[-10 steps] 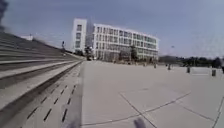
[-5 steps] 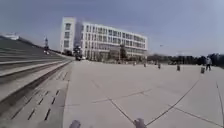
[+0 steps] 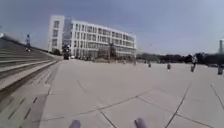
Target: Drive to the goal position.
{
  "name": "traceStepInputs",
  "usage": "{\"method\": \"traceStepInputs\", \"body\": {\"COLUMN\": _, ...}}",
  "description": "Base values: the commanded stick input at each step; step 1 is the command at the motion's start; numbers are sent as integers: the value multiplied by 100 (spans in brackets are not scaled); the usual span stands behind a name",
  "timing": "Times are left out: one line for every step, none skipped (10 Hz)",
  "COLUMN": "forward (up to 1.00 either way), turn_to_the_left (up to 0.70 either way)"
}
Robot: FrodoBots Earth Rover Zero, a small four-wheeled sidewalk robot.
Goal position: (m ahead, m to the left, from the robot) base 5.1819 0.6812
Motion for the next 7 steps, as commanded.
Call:
{"method": "traceStepInputs", "body": {"forward": 85, "turn_to_the_left": -33}}
{"method": "traceStepInputs", "body": {"forward": 85, "turn_to_the_left": -33}}
{"method": "traceStepInputs", "body": {"forward": 85, "turn_to_the_left": -30}}
{"method": "traceStepInputs", "body": {"forward": 85, "turn_to_the_left": -7}}
{"method": "traceStepInputs", "body": {"forward": 85, "turn_to_the_left": -5}}
{"method": "traceStepInputs", "body": {"forward": 85, "turn_to_the_left": -2}}
{"method": "traceStepInputs", "body": {"forward": 85, "turn_to_the_left": 0}}
